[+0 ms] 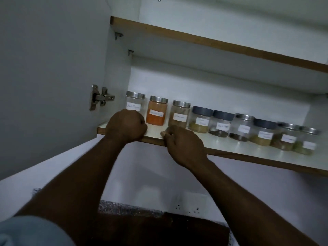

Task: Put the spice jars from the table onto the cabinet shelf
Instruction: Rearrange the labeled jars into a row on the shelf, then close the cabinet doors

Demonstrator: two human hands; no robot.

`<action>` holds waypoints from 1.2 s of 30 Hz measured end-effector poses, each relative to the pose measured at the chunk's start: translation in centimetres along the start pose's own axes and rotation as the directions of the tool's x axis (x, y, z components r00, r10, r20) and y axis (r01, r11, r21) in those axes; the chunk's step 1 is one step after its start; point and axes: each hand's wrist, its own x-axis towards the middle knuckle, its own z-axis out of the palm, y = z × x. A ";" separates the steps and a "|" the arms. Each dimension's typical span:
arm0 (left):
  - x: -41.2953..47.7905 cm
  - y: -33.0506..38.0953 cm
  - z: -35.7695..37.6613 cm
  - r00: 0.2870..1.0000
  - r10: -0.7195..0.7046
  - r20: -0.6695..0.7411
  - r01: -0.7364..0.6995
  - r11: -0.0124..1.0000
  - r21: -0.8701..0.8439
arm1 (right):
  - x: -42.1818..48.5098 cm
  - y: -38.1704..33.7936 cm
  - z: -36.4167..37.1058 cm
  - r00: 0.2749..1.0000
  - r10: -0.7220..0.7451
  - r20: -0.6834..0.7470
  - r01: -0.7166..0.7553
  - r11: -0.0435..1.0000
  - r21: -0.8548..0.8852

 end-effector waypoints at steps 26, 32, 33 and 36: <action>-27.7 13.1 -13.8 0.901 -0.281 -0.332 0.256 0.960 -0.116 | -18.9 -8.0 -17.9 0.993 -0.110 0.034 0.094 0.945 0.312; -33.7 14.9 -24.1 0.747 0.006 -0.665 0.067 0.994 0.084 | -21.8 -15.7 -20.9 0.983 -0.178 -0.035 0.174 0.874 0.454; -34.5 15.0 -25.7 0.688 0.056 -0.724 0.062 0.989 0.135 | -22.2 -16.9 -21.3 0.981 -0.187 -0.049 0.188 0.861 0.474; -35.4 14.4 -30.2 0.543 0.009 -0.840 0.143 0.984 0.104 | -22.7 -19.9 -22.8 0.973 -0.214 -0.083 0.226 0.823 0.521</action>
